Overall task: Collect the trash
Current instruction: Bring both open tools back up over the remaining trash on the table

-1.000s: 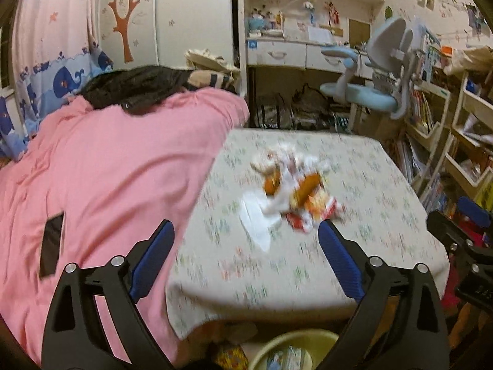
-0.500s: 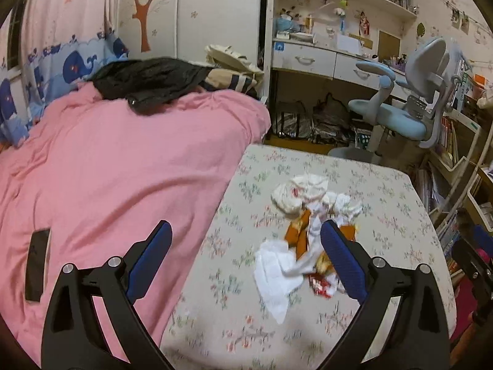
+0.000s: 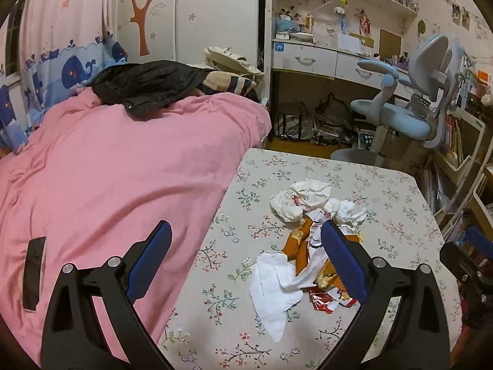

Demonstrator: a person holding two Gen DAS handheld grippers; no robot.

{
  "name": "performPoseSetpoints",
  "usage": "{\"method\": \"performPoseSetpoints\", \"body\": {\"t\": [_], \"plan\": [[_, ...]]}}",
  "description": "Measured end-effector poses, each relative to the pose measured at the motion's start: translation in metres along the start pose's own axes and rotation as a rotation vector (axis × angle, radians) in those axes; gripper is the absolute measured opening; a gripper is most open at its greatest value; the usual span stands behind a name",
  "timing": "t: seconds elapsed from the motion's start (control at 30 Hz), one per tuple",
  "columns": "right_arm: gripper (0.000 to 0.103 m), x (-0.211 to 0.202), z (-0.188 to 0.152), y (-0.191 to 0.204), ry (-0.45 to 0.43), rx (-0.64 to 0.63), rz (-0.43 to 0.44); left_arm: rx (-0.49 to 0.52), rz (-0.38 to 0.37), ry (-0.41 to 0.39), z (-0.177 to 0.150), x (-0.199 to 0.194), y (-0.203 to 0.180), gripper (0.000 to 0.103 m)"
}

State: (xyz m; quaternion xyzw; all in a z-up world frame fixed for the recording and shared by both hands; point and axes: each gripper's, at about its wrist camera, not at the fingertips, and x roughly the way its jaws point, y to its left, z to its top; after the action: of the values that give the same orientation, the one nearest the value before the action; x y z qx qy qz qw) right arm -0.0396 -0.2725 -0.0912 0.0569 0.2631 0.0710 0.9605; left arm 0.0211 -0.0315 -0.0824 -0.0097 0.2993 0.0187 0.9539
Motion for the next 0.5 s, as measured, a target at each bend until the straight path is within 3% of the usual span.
{"method": "performPoseSetpoints", "body": {"t": [0.5], "plan": [[0.095,0.0106,-0.0072,-0.0007,0.053,0.007,-0.004,-0.036,-0.011,0.017,-0.0024,-0.0003,0.0068,0.094]]}}
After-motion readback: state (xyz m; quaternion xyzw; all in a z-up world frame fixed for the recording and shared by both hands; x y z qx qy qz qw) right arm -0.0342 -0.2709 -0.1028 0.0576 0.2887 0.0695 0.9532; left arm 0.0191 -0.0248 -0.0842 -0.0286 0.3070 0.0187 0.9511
